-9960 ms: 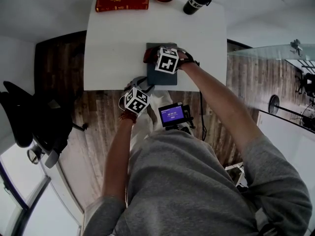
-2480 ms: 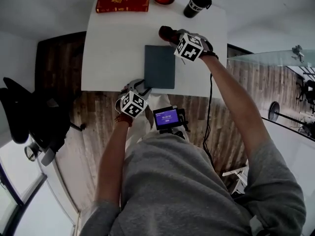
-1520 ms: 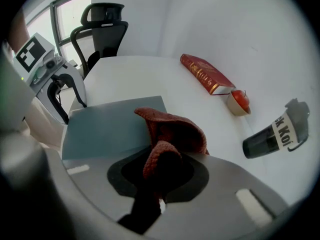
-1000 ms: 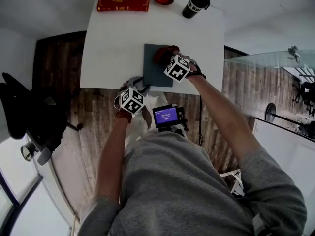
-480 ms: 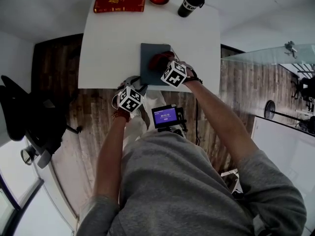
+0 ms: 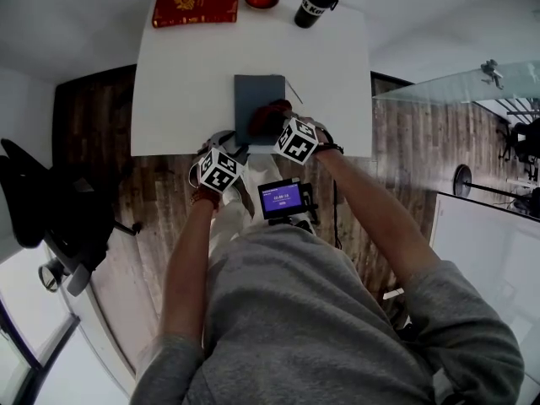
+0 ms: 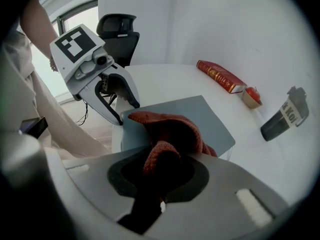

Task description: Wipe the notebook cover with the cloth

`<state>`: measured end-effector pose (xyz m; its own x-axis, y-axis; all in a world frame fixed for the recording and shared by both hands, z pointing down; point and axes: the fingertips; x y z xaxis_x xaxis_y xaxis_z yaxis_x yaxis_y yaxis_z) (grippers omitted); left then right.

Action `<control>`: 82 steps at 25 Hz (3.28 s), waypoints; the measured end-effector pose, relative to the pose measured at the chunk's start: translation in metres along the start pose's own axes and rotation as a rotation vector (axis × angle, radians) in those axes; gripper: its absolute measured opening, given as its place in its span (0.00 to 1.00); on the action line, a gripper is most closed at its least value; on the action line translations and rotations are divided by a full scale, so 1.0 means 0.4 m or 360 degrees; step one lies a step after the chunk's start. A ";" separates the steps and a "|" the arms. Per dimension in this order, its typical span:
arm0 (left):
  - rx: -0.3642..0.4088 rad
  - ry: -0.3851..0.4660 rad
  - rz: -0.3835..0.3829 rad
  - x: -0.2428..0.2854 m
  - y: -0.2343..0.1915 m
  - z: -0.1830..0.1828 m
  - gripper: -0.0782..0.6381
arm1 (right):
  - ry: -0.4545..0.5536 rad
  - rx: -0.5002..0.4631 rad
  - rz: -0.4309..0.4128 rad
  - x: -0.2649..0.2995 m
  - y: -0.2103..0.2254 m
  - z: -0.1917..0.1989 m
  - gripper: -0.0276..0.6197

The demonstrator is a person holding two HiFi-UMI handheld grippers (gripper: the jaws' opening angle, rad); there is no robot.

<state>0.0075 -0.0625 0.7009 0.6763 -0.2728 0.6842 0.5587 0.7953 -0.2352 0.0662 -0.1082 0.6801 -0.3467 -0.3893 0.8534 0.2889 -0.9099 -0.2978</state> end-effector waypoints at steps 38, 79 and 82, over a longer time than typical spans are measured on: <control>-0.0009 -0.0007 0.0020 0.000 0.000 0.002 0.39 | 0.0012 0.0223 -0.0194 -0.072 -0.123 0.042 0.15; 0.0258 0.1518 -0.0663 -0.789 0.155 -0.643 0.11 | 0.1563 0.1087 0.0814 -0.843 0.161 -0.406 0.16; 0.0281 0.1533 -0.0652 -0.786 0.172 -0.639 0.11 | 0.1552 0.1116 0.0810 -0.842 0.152 -0.392 0.16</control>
<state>-0.0440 -0.0605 0.2931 0.5905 -0.7899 -0.1652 0.8047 0.5920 0.0456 0.0606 -0.0548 0.3073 -0.4766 -0.8784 -0.0363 0.8773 -0.4778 0.0442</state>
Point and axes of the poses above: the fingertips, and each gripper's own axes: x forward along the fingers, y to its right, z out of its underside, and after that the axes turned 14 degrees about z, right-handed
